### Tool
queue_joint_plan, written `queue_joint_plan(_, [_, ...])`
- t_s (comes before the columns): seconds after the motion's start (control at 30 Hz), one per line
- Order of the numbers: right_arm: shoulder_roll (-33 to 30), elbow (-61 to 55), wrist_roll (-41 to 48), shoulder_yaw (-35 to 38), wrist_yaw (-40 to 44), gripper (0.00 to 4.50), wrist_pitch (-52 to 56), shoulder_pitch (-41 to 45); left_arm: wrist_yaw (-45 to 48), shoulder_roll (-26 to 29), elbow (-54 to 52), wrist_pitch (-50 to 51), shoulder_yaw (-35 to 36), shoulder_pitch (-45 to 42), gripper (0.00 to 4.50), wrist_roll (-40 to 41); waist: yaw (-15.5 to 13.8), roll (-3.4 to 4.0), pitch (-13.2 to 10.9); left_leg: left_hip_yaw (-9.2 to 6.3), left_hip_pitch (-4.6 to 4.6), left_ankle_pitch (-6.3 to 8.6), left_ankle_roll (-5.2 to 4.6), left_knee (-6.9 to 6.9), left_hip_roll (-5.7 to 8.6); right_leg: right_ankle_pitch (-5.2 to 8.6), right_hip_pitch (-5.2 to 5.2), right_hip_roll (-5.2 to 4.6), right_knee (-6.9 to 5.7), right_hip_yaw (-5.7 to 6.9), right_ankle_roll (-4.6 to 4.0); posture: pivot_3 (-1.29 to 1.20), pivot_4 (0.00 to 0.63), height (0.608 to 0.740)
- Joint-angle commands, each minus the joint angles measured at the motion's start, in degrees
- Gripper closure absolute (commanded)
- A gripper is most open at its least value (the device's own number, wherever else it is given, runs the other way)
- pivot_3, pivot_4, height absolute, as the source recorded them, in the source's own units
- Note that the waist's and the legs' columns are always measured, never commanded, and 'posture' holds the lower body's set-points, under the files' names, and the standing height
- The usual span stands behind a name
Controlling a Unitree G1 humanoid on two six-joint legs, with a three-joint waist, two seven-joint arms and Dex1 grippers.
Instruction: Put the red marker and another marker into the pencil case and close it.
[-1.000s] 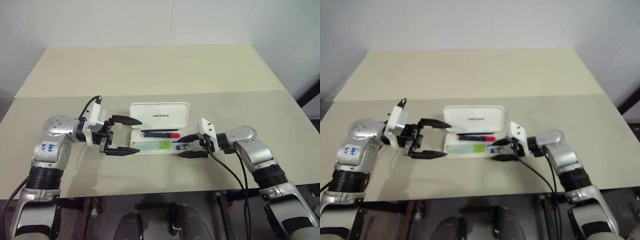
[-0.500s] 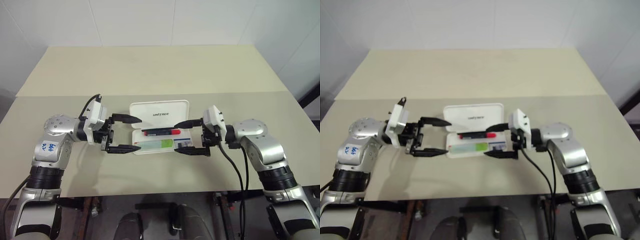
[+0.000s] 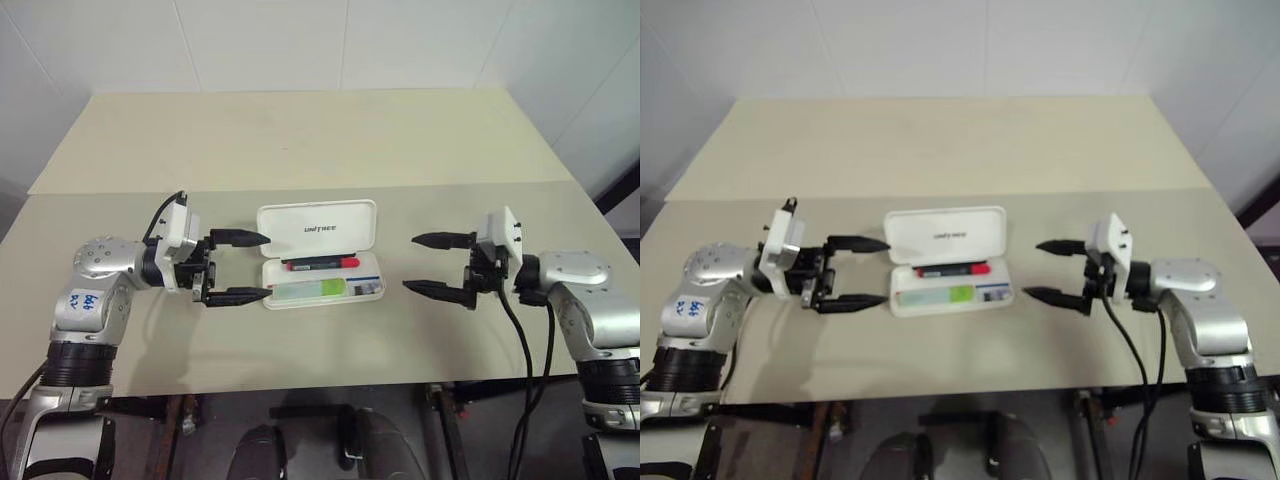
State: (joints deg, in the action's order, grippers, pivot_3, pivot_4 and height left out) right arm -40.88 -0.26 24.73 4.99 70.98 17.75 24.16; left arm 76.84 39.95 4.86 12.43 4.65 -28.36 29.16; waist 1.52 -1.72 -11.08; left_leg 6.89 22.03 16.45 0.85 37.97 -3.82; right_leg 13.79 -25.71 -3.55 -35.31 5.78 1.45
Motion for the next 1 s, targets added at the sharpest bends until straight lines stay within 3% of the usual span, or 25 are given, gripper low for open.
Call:
queue_joint_plan(0.03, [-0.8,-1.9,1.4,1.8,-0.5,0.00,-0.8,-0.1,0.0,1.0,-2.5,0.1,2.2,0.7,0.61,1.8,0.0,0.00,0.0,0.00,0.00,0.00,0.00,0.00,0.00,0.00,0.00,-0.01,0.00,0.00,0.00,0.00,0.150,0.740])
queue_joint_plan(0.4, [-1.2,-7.4,3.6,2.5,-3.1,0.00,1.8,-3.6,-2.2,1.1,-7.7,1.8,5.3,7.7,4.47,3.3,-0.1,0.00,0.0,-0.07,0.09,0.03,0.00,-0.03,-0.05,0.01,-0.01,-0.07,0.12,-0.03,0.01,0.00,0.150,0.740])
queue_joint_plan(0.53, [-1.2,-9.1,4.2,1.9,-3.7,0.00,2.8,-4.1,-5.0,0.6,-8.5,1.4,7.1,9.5,4.47,3.5,-0.1,0.00,0.0,-0.08,0.10,0.04,-0.01,-0.03,-0.08,0.01,-0.01,-0.09,0.15,-0.03,0.01,0.00,0.150,0.740])
queue_joint_plan(0.7, [-0.6,-8.5,4.1,1.2,-3.9,0.00,2.3,-3.2,-17.1,-3.8,-5.2,-1.0,13.4,8.7,4.47,2.6,-0.1,0.00,0.0,-0.08,0.10,0.03,-0.01,-0.03,-0.10,0.01,0.01,-0.12,0.25,-0.09,0.00,0.00,0.150,0.740])
queue_joint_plan(0.87, [-0.6,-8.5,4.3,1.2,-4.1,0.00,2.1,-3.2,-21.7,-4.7,-3.5,-2.0,14.5,8.3,4.47,1.8,-0.2,0.00,0.0,-0.07,0.11,0.04,0.00,-0.03,-0.08,0.00,0.01,-0.08,0.24,-0.05,0.01,0.00,0.150,0.740])
queue_joint_plan(1.0, [-0.1,-7.9,3.9,0.9,-4.4,0.00,1.3,-2.7,-31.6,-5.1,5.6,-2.7,13.3,4.2,4.47,-4.9,-0.4,0.00,0.0,-0.06,0.10,0.04,-0.01,-0.03,-0.03,-0.01,0.01,-0.06,0.23,0.01,0.01,0.00,0.150,0.740])
